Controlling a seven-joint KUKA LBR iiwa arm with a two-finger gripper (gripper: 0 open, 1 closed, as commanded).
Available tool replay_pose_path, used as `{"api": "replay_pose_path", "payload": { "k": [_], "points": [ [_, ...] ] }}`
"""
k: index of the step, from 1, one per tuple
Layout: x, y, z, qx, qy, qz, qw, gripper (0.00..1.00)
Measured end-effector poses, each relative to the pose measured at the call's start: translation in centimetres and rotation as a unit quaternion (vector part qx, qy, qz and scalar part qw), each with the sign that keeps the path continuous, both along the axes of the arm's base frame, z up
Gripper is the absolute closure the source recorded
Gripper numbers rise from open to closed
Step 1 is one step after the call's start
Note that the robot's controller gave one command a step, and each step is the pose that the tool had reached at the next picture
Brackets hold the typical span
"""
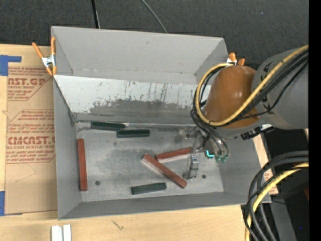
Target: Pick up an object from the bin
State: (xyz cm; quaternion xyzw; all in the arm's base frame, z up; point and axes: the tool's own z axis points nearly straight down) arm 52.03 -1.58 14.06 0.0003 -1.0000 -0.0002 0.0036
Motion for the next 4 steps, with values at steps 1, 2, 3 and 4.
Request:
{"api": "replay_pose_path", "payload": {
  "k": [1, 2, 3, 4],
  "points": [
    [0.2, 0.0, 0.4, 0.000, -0.0037, 0.000, 1.0000, 0.00],
    [4.3, -2.8, -7.4, 0.000, -0.0047, 0.031, 0.9995, 0.00],
    [3.6, -0.2, -7.1, 0.000, -0.0040, 0.081, 0.9967, 0.00],
    [4.3, -2.4, -7.4, 0.001, -0.0047, 0.034, 0.9994, 0.00]
  ]
}}
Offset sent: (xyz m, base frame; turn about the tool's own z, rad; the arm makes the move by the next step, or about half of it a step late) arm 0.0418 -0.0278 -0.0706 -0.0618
